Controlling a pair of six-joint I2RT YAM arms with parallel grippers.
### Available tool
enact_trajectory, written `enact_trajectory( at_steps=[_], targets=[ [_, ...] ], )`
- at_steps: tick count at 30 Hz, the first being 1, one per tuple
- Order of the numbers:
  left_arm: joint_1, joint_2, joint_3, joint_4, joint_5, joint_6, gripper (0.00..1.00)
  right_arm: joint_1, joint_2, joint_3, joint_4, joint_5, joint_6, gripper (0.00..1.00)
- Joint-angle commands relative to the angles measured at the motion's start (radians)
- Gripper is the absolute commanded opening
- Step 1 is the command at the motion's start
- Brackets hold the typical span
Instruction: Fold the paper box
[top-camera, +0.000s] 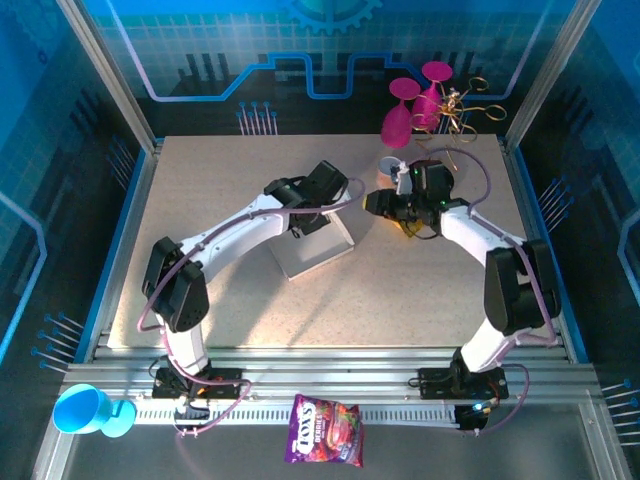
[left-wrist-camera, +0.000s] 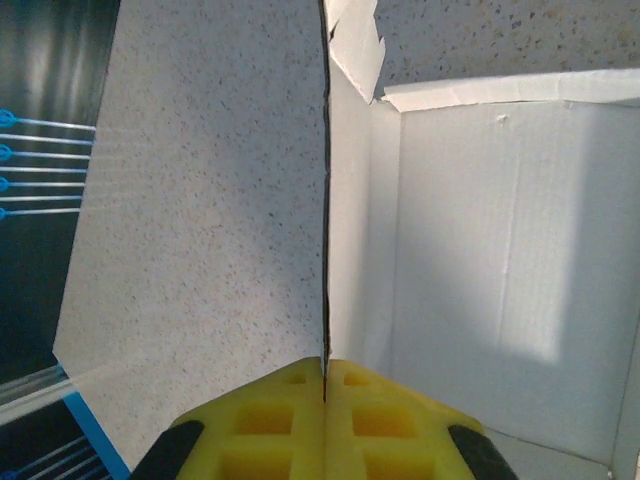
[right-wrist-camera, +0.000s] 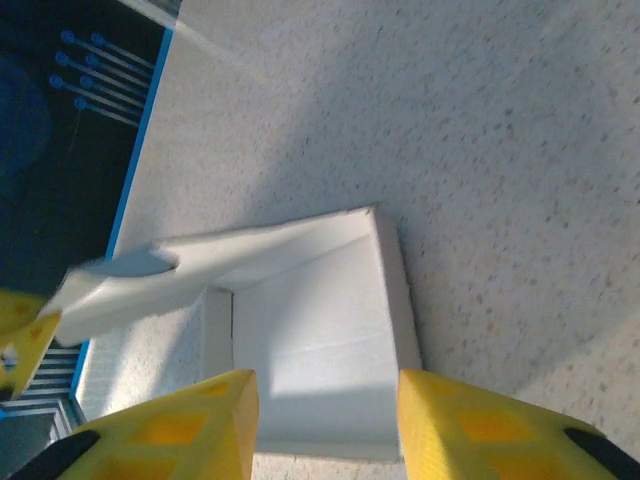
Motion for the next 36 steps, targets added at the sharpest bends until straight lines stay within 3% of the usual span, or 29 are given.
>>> enact_trajectory(
  at_steps=[1, 4, 8, 12, 20, 36],
  targets=[
    [0.000, -0.057, -0.041, 0.067, 0.035, 0.061, 0.00, -0.019, 0.034, 0.057, -0.010, -0.006, 0.063, 0.42],
    [-0.002, -0.078, -0.080, 0.102, 0.059, 0.098, 0.00, -0.012, -0.008, 0.039, 0.031, 0.051, 0.092, 0.40],
    [-0.003, -0.128, -0.145, 0.175, 0.091, 0.161, 0.00, -0.020, 0.058, 0.188, -0.208, 0.075, 0.120, 0.38],
    [-0.013, -0.145, -0.170, 0.206, 0.106, 0.191, 0.00, 0.004, 0.136, 0.314, -0.442, 0.077, 0.282, 0.38],
    [-0.042, -0.155, -0.212, 0.254, 0.101, 0.215, 0.00, 0.082, 0.199, 0.451, -0.591, 0.061, 0.426, 0.38],
    [-0.068, -0.126, -0.199, 0.273, 0.087, 0.203, 0.00, 0.087, 0.199, 0.402, -0.575, -0.040, 0.523, 0.37]
  ],
)
